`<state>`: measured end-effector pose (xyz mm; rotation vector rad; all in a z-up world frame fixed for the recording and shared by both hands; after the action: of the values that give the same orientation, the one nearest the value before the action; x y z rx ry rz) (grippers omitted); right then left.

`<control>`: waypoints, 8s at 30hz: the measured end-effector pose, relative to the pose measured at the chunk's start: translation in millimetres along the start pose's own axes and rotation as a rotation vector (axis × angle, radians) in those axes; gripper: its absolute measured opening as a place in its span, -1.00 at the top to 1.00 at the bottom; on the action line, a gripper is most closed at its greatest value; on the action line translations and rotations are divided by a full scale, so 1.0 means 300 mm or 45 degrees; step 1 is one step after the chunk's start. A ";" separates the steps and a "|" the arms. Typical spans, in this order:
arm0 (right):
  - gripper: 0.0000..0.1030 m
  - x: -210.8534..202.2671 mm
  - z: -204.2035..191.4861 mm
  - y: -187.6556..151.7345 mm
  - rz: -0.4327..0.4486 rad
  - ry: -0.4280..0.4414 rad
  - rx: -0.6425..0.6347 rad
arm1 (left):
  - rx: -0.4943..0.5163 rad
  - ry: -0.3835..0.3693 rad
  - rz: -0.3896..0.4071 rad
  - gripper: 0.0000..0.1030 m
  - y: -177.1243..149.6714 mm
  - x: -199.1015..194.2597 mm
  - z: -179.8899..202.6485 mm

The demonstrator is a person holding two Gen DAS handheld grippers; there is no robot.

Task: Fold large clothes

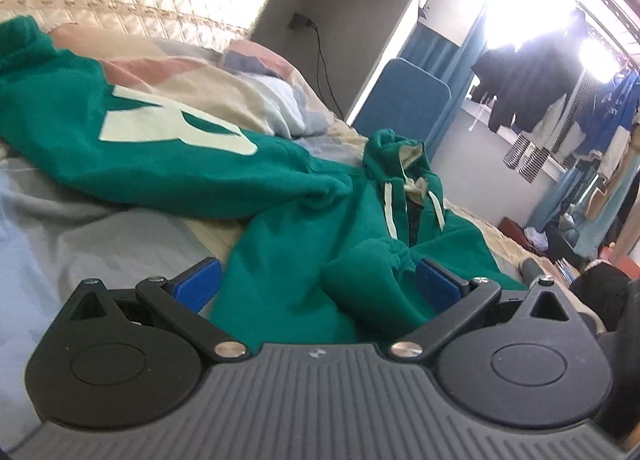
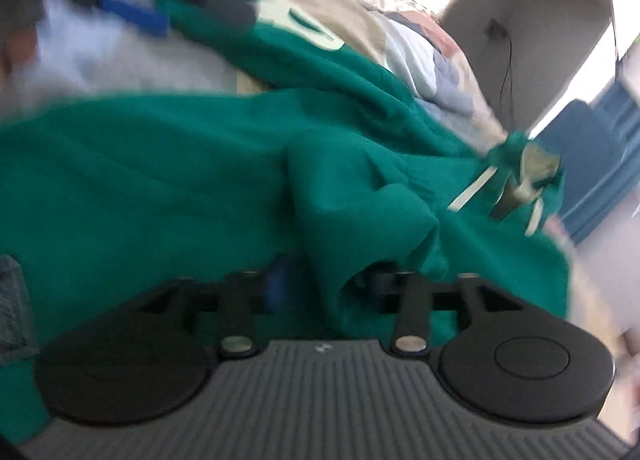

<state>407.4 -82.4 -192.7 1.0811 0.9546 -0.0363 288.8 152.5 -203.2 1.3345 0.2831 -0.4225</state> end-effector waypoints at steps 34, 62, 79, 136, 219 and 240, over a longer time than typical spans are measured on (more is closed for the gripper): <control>-0.34 0.092 0.045 0.104 0.137 0.411 0.510 | -0.136 0.049 0.108 -1.00 0.028 0.078 -0.057; -0.29 0.033 0.388 -0.095 -0.100 0.149 1.327 | -0.033 0.031 0.001 -1.00 -0.009 0.100 0.006; -0.29 0.044 0.557 -0.226 -0.132 0.029 1.740 | -0.004 0.057 -0.032 -1.00 -0.023 0.114 0.022; -0.28 0.137 0.337 -0.085 -0.149 -0.062 0.992 | 0.082 0.432 0.005 -1.00 -0.022 0.046 -0.068; -0.35 -0.114 0.525 -0.141 0.142 0.022 1.320 | -0.287 0.067 -0.183 -0.73 0.028 0.454 0.086; -0.34 0.030 0.383 -0.075 0.097 0.088 1.045 | -0.100 0.379 -0.304 0.80 0.103 0.736 -0.096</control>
<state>476.4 -177.2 -200.4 1.8804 0.9781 -0.3543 500.8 156.4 -278.2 1.2900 0.7053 -0.4068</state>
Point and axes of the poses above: each gripper's, at about its wrist camera, not at the fingertips, and x roughly the way its jaws point, z to its right, y to its top, the point moved 3 cm from there along x, roughly the way its jaws point, and after that the axes turned 15 degrees about x, right-handed, at the moved point
